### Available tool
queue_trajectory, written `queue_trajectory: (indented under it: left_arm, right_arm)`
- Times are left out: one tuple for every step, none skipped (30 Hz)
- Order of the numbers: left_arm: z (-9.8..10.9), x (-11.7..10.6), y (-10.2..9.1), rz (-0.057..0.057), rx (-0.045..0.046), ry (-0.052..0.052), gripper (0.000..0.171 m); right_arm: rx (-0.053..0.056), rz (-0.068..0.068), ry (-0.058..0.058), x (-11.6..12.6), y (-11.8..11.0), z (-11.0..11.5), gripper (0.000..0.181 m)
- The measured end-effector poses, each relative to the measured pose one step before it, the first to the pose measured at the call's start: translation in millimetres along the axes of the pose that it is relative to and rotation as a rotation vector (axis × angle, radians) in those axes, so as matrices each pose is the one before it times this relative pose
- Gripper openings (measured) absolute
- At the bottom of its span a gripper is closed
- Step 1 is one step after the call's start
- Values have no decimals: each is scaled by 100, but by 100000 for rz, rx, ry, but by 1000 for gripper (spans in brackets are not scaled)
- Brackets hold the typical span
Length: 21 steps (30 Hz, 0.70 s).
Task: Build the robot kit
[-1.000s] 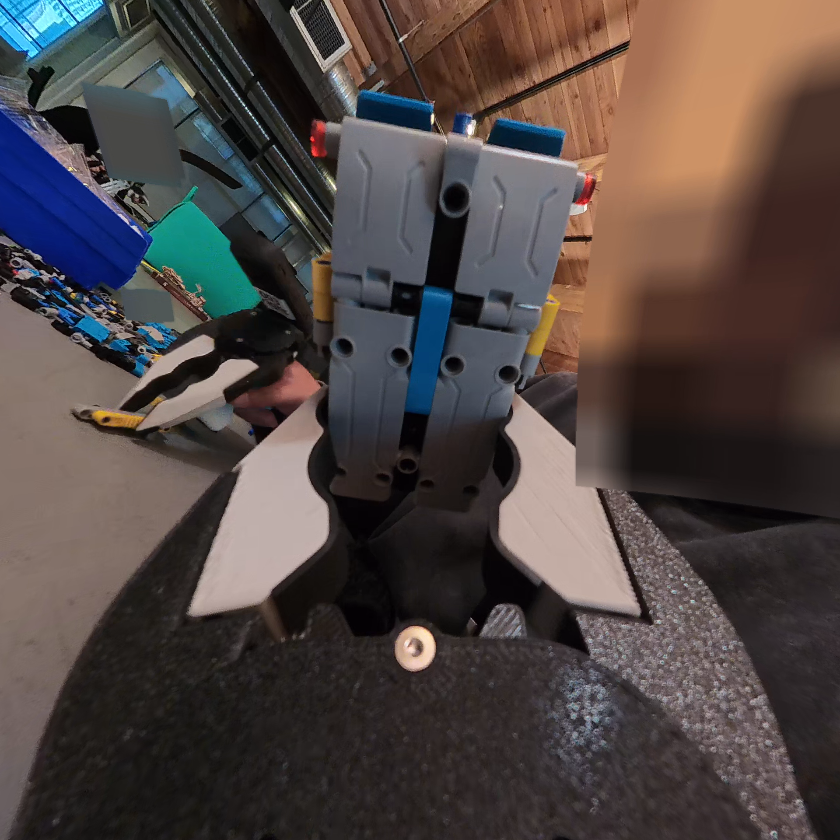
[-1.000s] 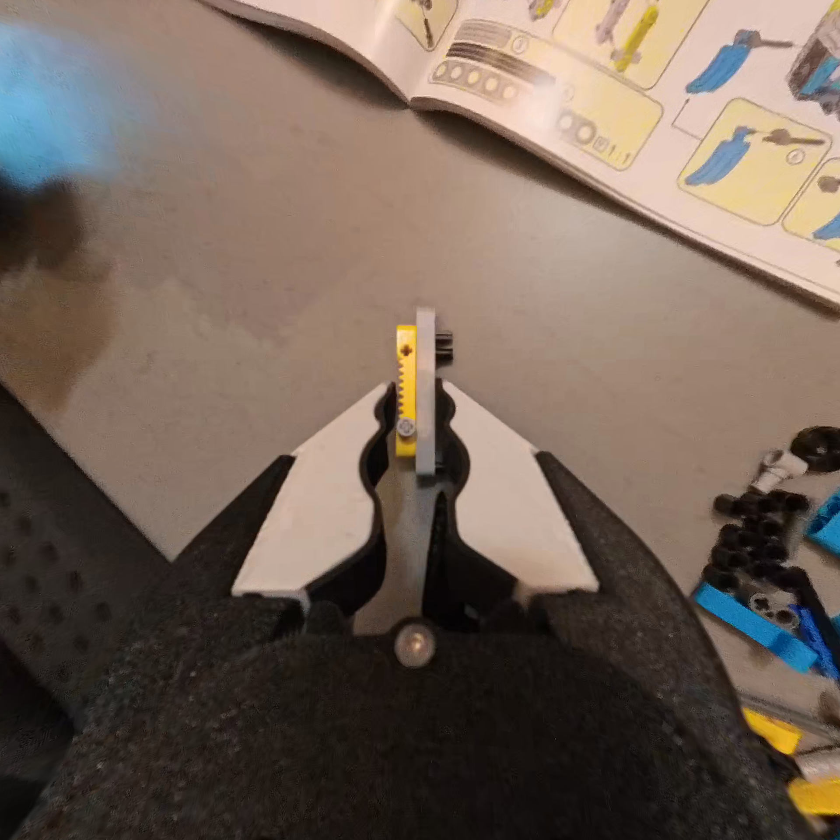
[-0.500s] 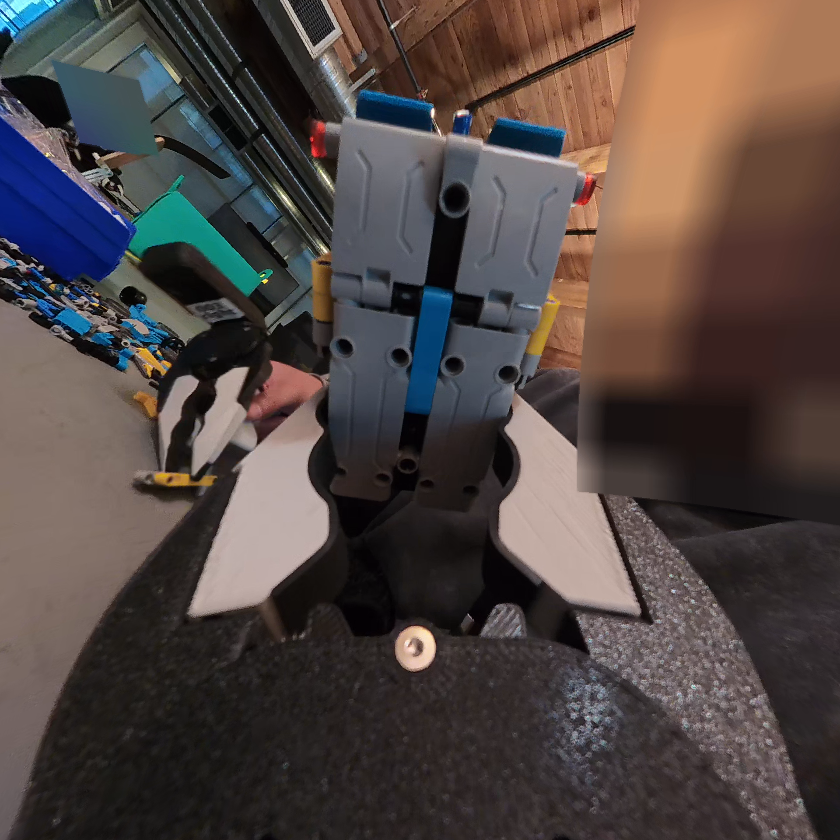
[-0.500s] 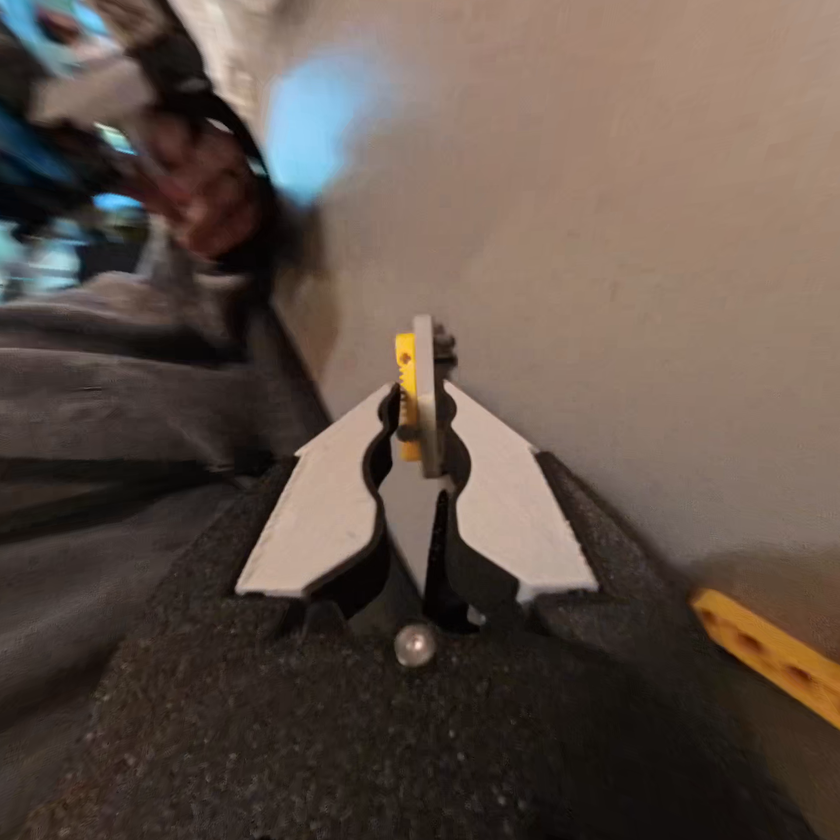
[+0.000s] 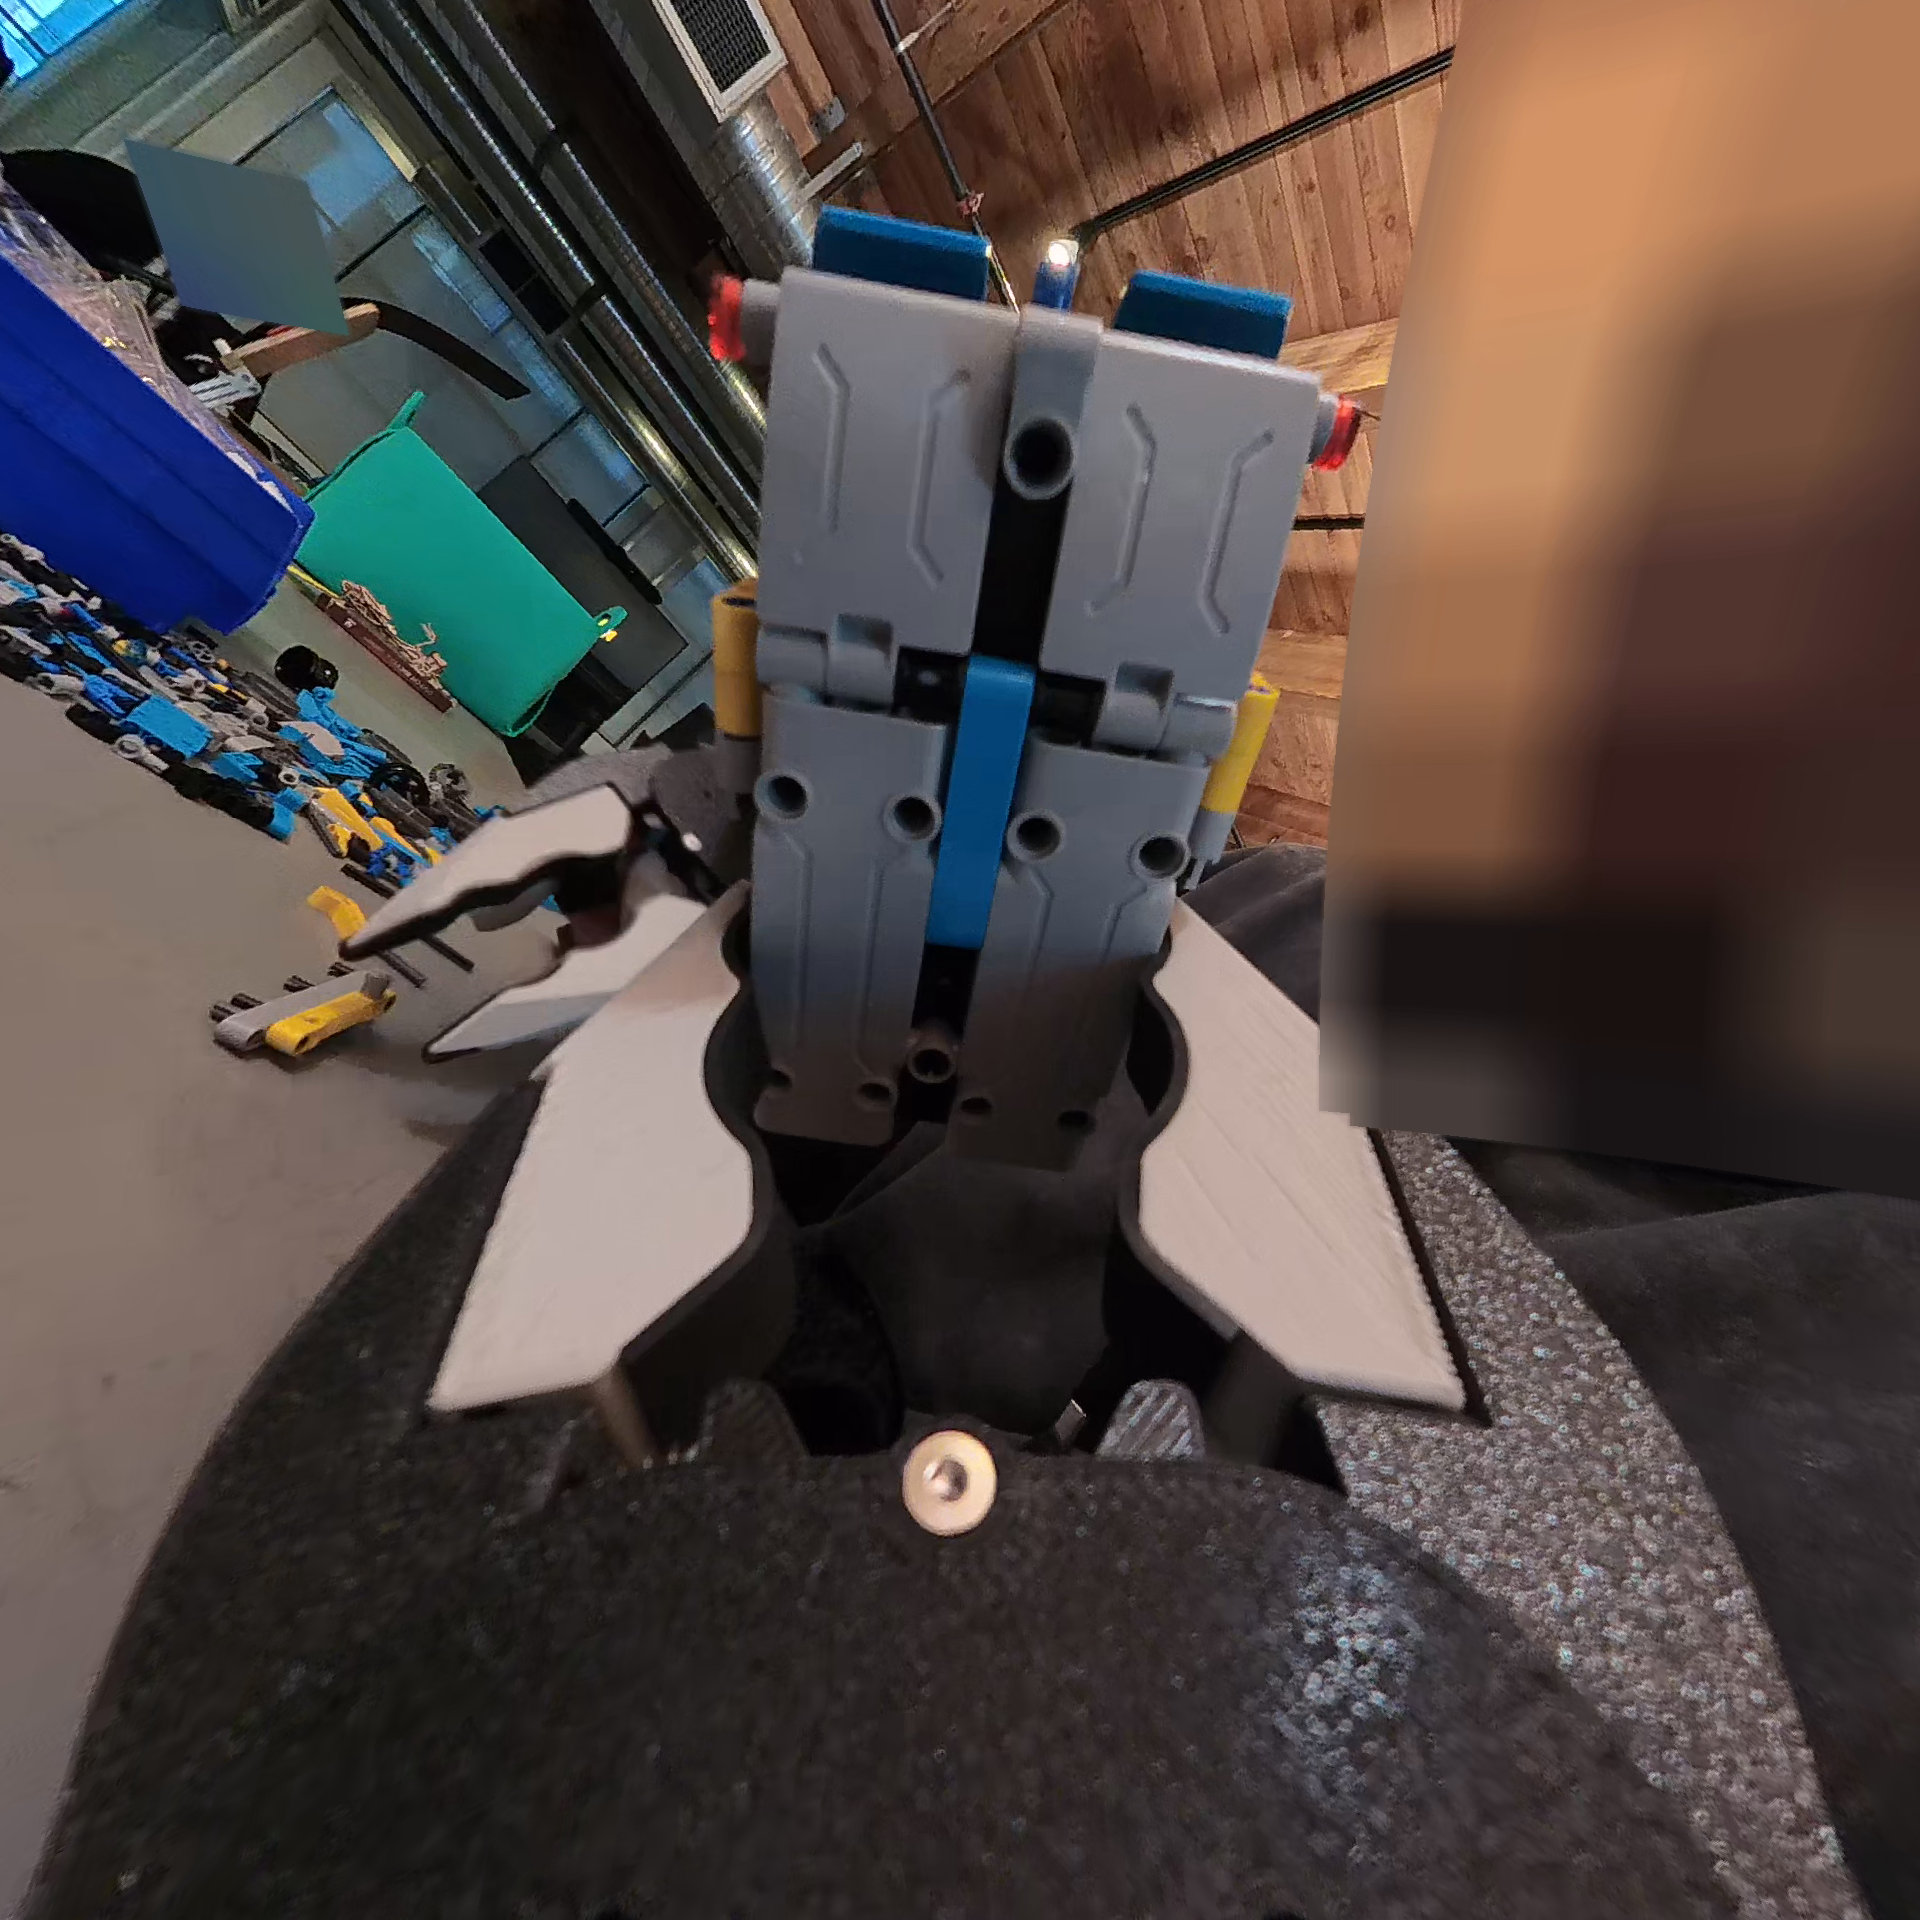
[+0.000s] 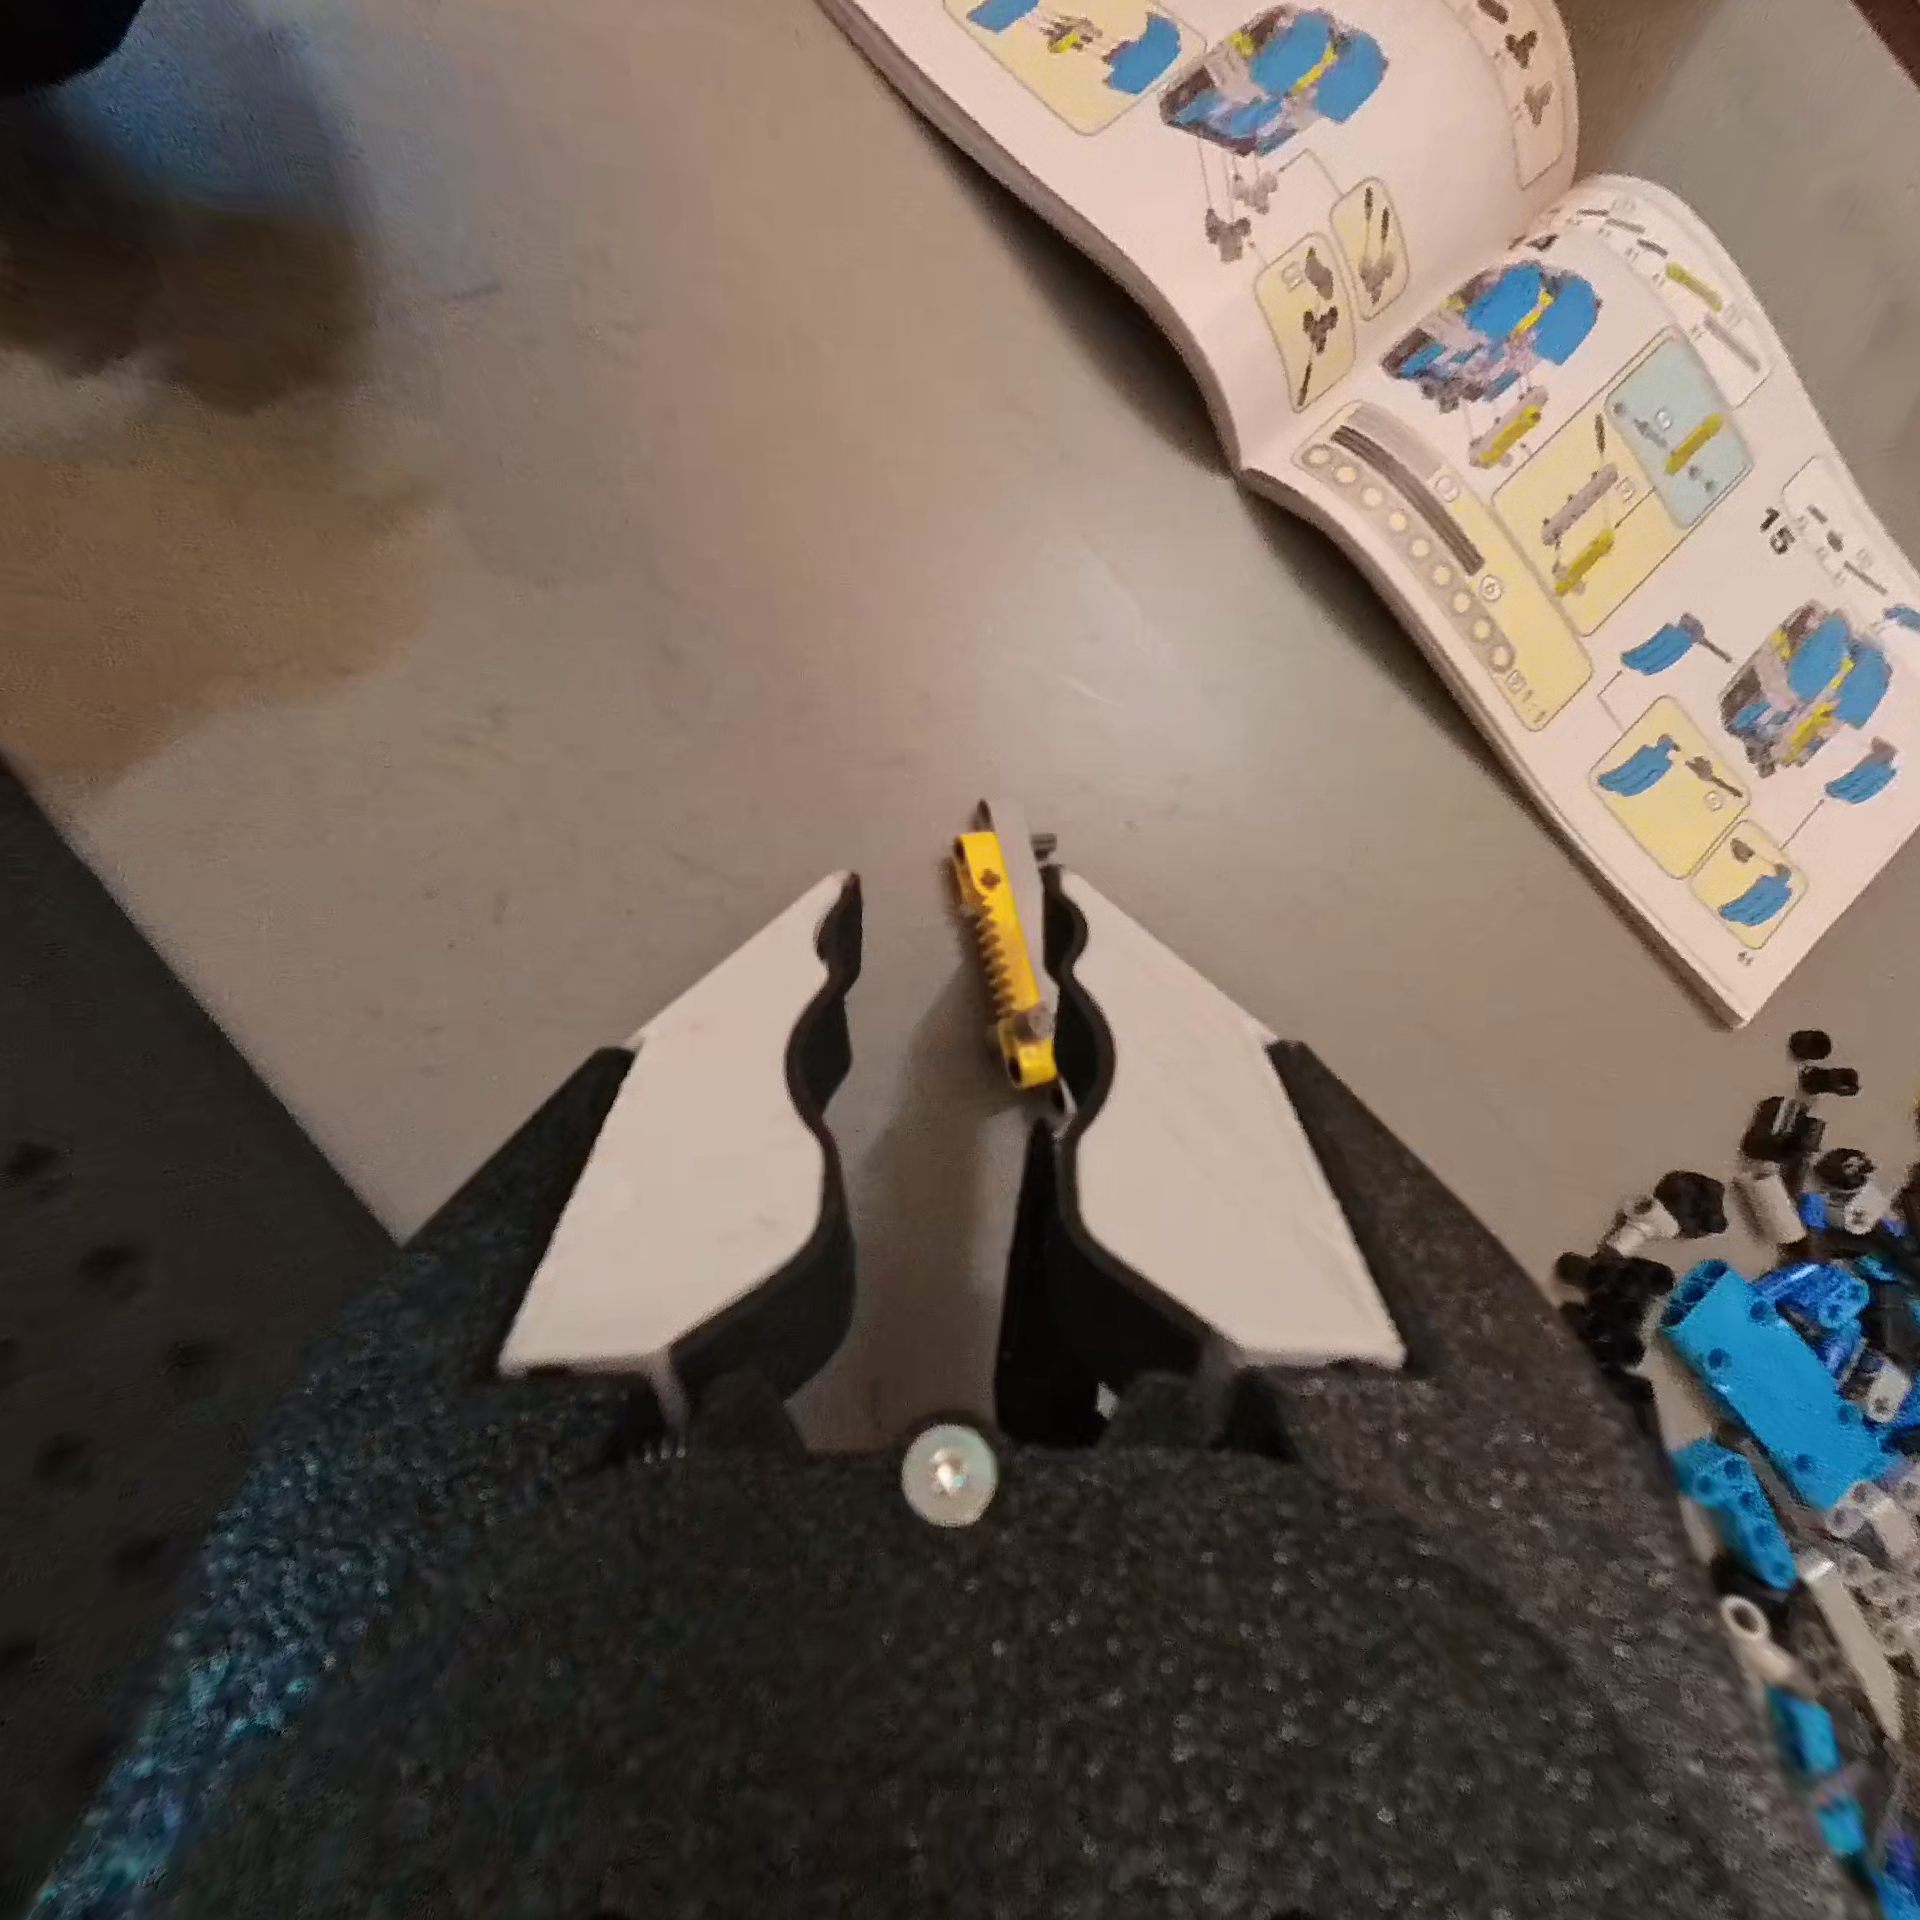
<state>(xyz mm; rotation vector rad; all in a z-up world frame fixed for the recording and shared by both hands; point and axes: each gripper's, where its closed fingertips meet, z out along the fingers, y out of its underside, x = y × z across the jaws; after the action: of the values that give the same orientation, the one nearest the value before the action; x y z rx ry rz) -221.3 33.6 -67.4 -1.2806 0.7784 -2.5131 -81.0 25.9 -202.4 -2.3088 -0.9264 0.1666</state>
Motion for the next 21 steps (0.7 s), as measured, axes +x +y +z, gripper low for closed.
queue_trajectory:
  left_arm:
    - [-3,-2,7,-5,14,-89,69]
    - [8,-18,10,-103,-41,-44,69]
    - [8,0,11,-111,15,6,69]
    - [11,0,5,-64,57,34,69]
    - [15,2,16,-40,-59,48,69]
    - [13,-10,30,128,-173,-119,69]
    - [16,-16,31,283,-201,-258,69]
    - [10,-4,26,226,-226,-171,69]
    - [13,2,20,189,-184,-144,69]
    - [11,-19,18,212,-87,-186,69]
    - [-3,5,-2,86,-61,-60,69]
    - [7,17,18,-65,-70,99,69]
    - [17,2,13,-21,-40,57,69]
    - [10,5,26,1,-73,17,69]
    - [22,10,33,-84,-130,99,69]
    - [13,14,20,-68,-90,124,69]
    - [18,19,26,-10,-9,80,69]
    - [18,15,10,-88,-19,120,69]
    - [4,19,20,-156,-49,121,69]
    - [3,20,6,-98,53,110,69]
    - [3,49,-6,-88,106,231,69]
  right_arm:
    - [-508,-5345,3116,-151,38,63,33]
    - [-1273,-6284,3184,92,181,68,31]
    - [-3278,-6159,5048,402,384,176,31]
    - [-3190,-5883,3143,139,370,203,32]
    - [-2638,-4495,1856,69,271,187,32]
    - [-1863,-3790,2801,352,170,109,32]
    - [-1422,-3154,1726,190,106,114,32]
    - [-1163,-2884,1579,159,64,118,30]
    - [-1536,-2944,2201,179,119,160,30]
    - [-1864,-2804,1032,-46,199,231,30]
    - [-803,-2471,-531,-350,41,162,26]
    - [264,-1305,1205,-73,-161,78,23]
    - [-108,-1390,-961,-382,-70,88,16]
    - [-68,-696,178,-104,-6,18,13]
    - [140,315,547,73,16,23,13]
    - [-933,2116,1592,332,180,109,11]
    - [-125,3059,157,305,161,101,11]
    - [449,4284,-3508,109,-35,-60,10]
    - [1683,7540,-5517,162,-179,-115,9]
    - [3439,10321,-10330,-334,-467,-314,8]
    - [6412,11774,-12811,-678,-1008,-656,8]
